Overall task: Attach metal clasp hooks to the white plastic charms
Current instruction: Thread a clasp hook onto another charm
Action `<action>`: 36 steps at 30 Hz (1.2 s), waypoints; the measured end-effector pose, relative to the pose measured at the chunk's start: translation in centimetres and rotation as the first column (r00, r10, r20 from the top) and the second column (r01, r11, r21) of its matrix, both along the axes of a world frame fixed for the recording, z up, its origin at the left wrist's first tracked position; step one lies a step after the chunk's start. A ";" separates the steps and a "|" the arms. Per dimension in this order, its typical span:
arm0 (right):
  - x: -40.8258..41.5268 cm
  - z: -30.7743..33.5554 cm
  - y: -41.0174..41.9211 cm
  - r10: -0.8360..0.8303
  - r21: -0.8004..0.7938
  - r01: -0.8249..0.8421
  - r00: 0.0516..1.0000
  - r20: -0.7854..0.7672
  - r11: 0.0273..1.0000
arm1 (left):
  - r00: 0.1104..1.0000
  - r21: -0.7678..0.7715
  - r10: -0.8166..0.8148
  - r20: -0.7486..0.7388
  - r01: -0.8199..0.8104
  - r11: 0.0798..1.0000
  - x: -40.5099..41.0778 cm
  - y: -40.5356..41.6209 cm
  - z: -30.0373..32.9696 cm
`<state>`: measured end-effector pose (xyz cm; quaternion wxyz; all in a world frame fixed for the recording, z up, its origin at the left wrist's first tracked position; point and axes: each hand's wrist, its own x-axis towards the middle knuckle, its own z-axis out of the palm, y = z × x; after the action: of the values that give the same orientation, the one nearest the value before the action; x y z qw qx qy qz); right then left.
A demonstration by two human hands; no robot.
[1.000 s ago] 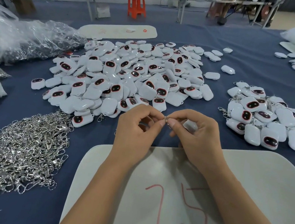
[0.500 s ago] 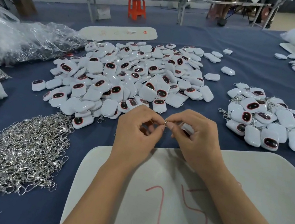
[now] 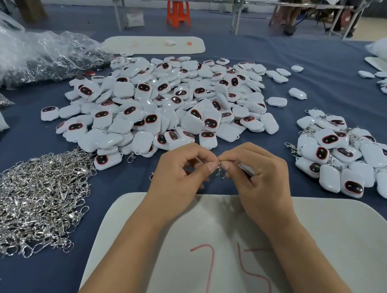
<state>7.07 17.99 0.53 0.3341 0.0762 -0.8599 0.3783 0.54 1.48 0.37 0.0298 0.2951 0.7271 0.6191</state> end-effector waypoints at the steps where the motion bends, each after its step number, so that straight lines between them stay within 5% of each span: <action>1: 0.0 0.0 0.0 0.000 -0.003 0.000 1.000 0.001 1.000 | 1.000 0.006 -0.007 0.011 0.007 1.000 0.0 0.0 0.0; 9: 0.0 0.0 -0.1 -0.011 -0.018 0.012 1.000 0.017 1.000 | 0.997 -0.023 0.013 -0.072 -0.015 1.000 0.0 0.3 -0.4; 23: 0.1 0.1 -0.4 -0.049 0.021 0.049 0.999 0.015 0.999 | 0.999 0.018 -0.038 0.016 0.037 0.999 -0.2 0.1 -0.3; 30: 0.2 0.3 -0.5 -0.059 -0.004 0.059 0.998 0.008 0.998 | 0.983 -0.095 0.065 -0.173 -0.082 0.992 0.3 1.0 -0.5; 36: 0.3 0.5 -1.0 -0.114 -0.027 0.112 0.992 -0.046 0.993 | 0.954 -0.038 0.161 -0.254 -0.177 0.984 0.7 1.6 -0.3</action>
<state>7.41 17.02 1.04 0.3763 0.0324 -0.8501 0.3671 1.28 3.12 0.03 -0.1064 0.3066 0.7659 0.5550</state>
